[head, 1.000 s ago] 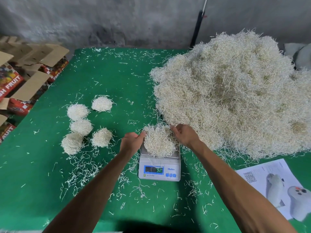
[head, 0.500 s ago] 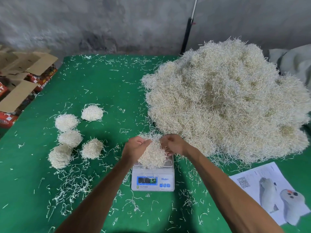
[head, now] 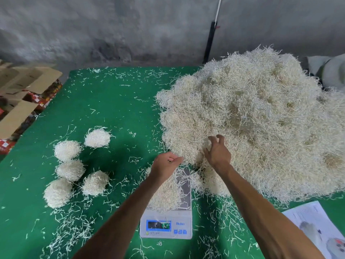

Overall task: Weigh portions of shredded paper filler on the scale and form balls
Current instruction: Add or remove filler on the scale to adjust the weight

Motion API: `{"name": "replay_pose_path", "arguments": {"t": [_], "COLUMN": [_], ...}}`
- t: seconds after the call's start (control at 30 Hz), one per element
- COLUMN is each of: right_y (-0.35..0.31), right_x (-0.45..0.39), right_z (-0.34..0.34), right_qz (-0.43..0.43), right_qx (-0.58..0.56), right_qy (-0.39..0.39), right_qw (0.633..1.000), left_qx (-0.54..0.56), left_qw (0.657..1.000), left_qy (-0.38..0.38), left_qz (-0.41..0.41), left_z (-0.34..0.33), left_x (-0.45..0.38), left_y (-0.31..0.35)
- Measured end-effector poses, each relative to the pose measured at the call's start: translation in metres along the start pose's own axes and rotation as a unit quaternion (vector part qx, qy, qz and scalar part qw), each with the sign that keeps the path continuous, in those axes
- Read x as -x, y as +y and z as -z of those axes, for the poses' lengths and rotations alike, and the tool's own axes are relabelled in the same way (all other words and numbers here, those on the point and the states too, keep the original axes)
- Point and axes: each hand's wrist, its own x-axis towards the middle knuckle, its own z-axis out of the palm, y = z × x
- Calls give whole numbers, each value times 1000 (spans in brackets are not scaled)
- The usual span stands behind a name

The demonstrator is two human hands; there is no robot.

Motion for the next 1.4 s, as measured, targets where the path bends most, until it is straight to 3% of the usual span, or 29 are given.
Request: {"name": "replay_pose_path", "arguments": {"t": [0.2,0.33,0.47,0.57,0.63,0.73,0.8,0.97,1.1,1.2,1.23,1.27,1.33,1.37,1.4], "right_y": [15,7,-17,-35,-41,-43,-42,-43,-32,-22,-18,-13,-4,0,3], "right_x": [-26,-44,-57,-51,-41,-27,-24,-21,-27,-31,-32,-33,-32,-32,-32], "right_z": [-7,25,70,90,96,97,93,88,85,85,83,80,75,73,70], "right_qz": [8,27,99,140,157,160,138,143,140,142,138,122,68,42,22], "right_qx": [30,-124,-283,-415,-459,-485,-486,-469,-398,-326,-315,-320,-345,-341,-329], "right_qy": [-38,58,144,88,30,-12,-39,-69,-44,-20,-14,-10,-4,-1,5], "right_qw": [999,990,943,895,874,860,862,869,906,934,939,939,936,939,944], "left_qx": [-30,34,182,298,303,273,238,199,307,316,330,394,406,392,317], "left_qw": [999,999,983,953,951,962,970,978,947,944,938,908,903,911,946], "left_qy": [-17,8,-16,-50,-54,-1,36,34,55,51,41,34,16,1,9], "left_qz": [-14,5,4,-10,-22,2,36,49,77,74,98,137,137,125,70], "left_z": [-14,-19,-21,-19,-16,-5,2,18,30,35,36,41,49,54,57], "left_x": [-31,-44,-61,-74,-81,-86,-89,-91,-95,-88,-87,-90,-96,-93,-87], "left_y": [6,25,58,84,96,106,109,115,111,102,97,93,82,79,78]}}
